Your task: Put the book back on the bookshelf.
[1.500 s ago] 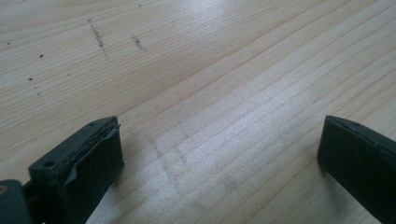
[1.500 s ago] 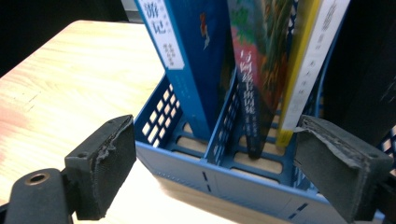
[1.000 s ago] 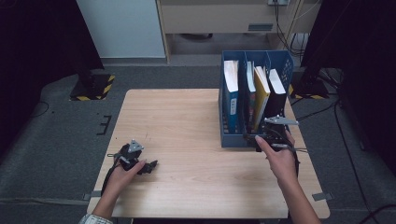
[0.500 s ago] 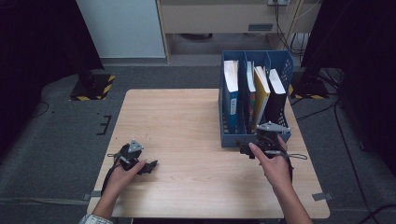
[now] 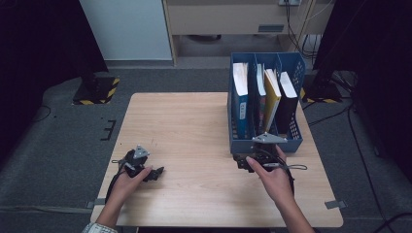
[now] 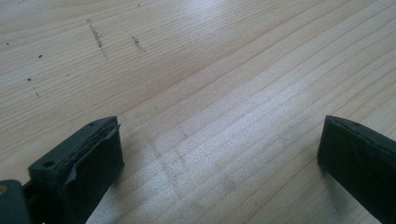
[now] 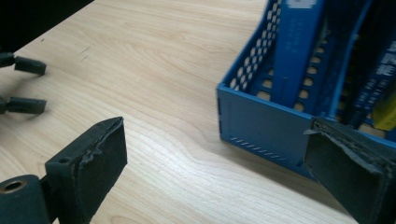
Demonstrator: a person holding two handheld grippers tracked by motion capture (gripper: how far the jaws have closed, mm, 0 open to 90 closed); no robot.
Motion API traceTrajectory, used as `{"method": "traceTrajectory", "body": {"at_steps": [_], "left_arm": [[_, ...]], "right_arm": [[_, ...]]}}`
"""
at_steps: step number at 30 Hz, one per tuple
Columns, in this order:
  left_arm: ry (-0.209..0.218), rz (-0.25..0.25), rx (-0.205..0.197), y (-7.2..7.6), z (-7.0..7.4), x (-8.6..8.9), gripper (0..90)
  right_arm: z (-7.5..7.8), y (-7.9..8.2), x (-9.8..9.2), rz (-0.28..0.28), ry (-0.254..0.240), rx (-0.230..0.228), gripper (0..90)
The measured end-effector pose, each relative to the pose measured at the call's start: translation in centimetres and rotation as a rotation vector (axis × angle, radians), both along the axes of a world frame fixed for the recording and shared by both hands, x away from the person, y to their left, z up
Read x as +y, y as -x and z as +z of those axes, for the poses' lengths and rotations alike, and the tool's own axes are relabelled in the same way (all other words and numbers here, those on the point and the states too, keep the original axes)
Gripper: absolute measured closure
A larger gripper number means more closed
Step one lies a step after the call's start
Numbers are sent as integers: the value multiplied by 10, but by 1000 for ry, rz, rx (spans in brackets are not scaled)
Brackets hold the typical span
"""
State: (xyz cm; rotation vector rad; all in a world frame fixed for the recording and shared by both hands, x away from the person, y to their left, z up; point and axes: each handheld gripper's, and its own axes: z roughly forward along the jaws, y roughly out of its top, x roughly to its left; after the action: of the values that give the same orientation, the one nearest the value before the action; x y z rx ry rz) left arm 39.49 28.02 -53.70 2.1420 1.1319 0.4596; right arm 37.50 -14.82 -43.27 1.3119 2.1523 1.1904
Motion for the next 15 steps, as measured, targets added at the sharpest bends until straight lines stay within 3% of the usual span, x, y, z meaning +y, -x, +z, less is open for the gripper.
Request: {"method": "traceTrajectory", "body": {"at_steps": [8, 15], "left_arm": [[-1, -2, 0, 0, 0, 0, 0], [-1, -3, 0, 0, 0, 0, 0]], "right_arm": [[-1, 2, 27, 66, 36, -13, 63], [-8, 1, 50, 124, 58, 2, 62]]}}
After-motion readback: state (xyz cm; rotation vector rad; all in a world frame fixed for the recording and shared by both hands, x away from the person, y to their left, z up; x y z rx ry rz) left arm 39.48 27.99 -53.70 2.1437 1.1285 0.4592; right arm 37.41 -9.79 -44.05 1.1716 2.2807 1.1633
